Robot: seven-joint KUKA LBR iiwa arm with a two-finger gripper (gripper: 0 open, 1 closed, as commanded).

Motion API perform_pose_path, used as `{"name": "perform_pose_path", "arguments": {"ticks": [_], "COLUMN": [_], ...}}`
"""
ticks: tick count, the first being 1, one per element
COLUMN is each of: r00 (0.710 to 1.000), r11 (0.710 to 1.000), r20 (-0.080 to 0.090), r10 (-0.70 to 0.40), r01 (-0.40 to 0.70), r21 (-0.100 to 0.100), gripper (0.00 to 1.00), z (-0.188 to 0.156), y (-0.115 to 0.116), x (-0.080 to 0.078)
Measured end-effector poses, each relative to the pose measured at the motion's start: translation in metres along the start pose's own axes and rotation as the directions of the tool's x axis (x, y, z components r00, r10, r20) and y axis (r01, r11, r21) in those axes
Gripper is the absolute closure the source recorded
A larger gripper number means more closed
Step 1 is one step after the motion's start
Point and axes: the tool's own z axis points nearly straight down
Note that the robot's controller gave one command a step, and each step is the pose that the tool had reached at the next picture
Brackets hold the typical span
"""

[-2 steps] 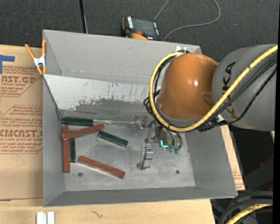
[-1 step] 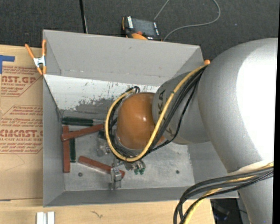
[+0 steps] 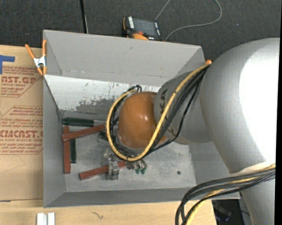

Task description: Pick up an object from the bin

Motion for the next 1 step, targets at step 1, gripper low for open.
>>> {"name": "perform_pose_path", "arguments": {"ticks": [1], "r00": [0.958], "r11": [0.958], "r20": [0.009], "r10": [-0.288], "r01": [0.288], "r21": [0.005], "gripper": [1.0], "z": [-0.1937], "y": [-0.0437], "x": [-0.009]}}
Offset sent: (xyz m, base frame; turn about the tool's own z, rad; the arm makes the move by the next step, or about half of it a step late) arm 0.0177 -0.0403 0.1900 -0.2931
